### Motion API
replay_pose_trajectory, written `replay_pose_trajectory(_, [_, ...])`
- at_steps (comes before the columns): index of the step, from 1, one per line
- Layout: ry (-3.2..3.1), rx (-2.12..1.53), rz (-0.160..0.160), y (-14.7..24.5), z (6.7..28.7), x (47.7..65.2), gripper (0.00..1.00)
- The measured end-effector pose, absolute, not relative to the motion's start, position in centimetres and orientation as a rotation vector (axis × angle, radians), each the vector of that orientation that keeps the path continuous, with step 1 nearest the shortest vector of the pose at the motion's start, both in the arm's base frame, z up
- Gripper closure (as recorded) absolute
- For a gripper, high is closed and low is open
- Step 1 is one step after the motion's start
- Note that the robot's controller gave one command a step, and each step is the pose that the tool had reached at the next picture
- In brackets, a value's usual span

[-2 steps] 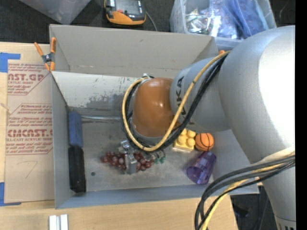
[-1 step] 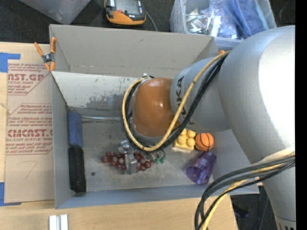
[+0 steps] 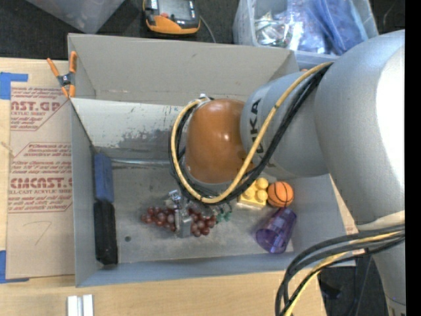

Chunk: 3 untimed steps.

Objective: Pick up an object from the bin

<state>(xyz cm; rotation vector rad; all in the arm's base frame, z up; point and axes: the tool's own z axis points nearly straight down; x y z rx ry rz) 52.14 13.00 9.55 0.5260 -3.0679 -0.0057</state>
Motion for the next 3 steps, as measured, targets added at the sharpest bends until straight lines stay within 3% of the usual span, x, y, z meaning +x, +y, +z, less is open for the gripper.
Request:
replay_pose_trajectory(1, [-3.069,0.582,-0.010,12.6,12.0,53.0,1.00])
replay_pose_trajectory(2, [-3.018,0.810,-0.011,7.7,15.7,52.7,1.00])
replay_pose_trajectory(3, [-3.044,0.705,-0.012,11.6,27.2,53.0,1.00])
